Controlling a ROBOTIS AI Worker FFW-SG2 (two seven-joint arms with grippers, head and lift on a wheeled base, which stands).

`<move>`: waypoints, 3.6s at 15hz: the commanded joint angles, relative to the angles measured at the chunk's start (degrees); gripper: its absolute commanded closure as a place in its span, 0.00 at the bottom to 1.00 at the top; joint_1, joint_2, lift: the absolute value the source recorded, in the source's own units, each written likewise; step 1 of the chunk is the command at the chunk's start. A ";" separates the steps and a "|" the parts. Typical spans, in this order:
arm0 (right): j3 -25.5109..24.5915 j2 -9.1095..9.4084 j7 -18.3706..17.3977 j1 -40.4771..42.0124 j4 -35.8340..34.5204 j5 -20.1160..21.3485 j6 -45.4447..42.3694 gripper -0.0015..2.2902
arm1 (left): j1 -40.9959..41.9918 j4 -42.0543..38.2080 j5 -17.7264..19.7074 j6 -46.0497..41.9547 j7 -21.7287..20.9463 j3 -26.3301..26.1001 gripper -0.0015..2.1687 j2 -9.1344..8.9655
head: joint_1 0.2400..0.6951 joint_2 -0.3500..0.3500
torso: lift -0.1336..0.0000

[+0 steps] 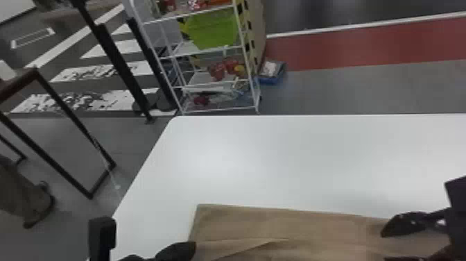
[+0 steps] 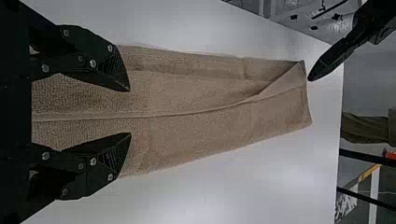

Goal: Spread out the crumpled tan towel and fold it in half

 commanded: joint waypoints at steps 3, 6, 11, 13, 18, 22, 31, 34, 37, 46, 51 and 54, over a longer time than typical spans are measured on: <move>3.60 0.87 0.28 -4.25 4.72 0.00 0.74 0.30 | 0.00 0.25 -0.18 -0.08 -0.17 0.09 0.64 -0.15 | 1.00 1.00 | 0.09; 6.41 1.39 0.28 -6.18 7.18 0.18 1.10 0.33 | 0.00 0.43 -0.18 -0.08 0.00 0.09 0.64 -0.15 | 1.00 1.00 | 0.09; 8.87 0.87 0.28 -8.21 8.14 0.18 4.26 0.42 | -0.26 0.69 -0.35 -0.08 0.18 0.09 0.64 -0.15 | 1.00 1.00 | 0.09; 9.40 0.52 0.28 -8.73 8.50 0.00 4.79 0.44 | -0.26 0.69 -0.35 -0.08 0.18 0.18 0.64 -0.15 | 1.00 1.00 | 0.09; 9.13 -0.28 0.28 -8.47 7.79 -0.88 6.37 0.57 | -0.53 0.69 -0.44 -0.08 0.18 0.18 0.64 -0.15 | 1.00 1.00 | 0.09; 6.85 -3.26 0.28 -7.15 0.85 -4.92 11.47 0.57 | -0.70 0.69 -0.79 -0.08 0.18 0.18 0.64 -0.15 | 1.00 1.00 | 0.09; 6.41 -4.58 0.28 0.67 -8.64 -4.57 16.04 0.57 | -1.85 0.96 -1.58 0.09 0.27 -0.88 0.64 -0.15 | 1.00 1.00 | 0.09; 5.88 -4.05 0.28 3.22 -9.35 -3.60 19.73 0.56 | -1.85 1.05 -1.50 0.09 0.27 -0.88 0.64 -0.15 | 1.00 1.00 | 0.09; 4.91 -2.47 0.28 4.19 -9.35 -1.84 22.54 0.48 | -1.85 1.22 -1.50 0.09 0.27 -1.05 0.64 -0.15 | 1.00 1.00 | 0.09; -24.97 3.94 0.28 6.82 -10.75 -17.49 32.38 0.05 | -2.46 -0.54 -0.53 1.15 -0.52 0.44 0.52 -0.15 | 1.00 0.97 | 0.09; -44.13 7.11 0.28 6.91 1.11 -29.18 26.06 0.05 | -3.43 -1.86 3.95 5.37 -1.05 3.96 0.52 -0.15 | 1.00 0.72 | 0.09; -46.68 7.28 0.28 8.23 9.73 -28.12 5.84 0.05 | -3.34 -3.44 4.04 10.29 -0.35 1.94 0.52 -0.15 | 1.00 0.52 | 0.09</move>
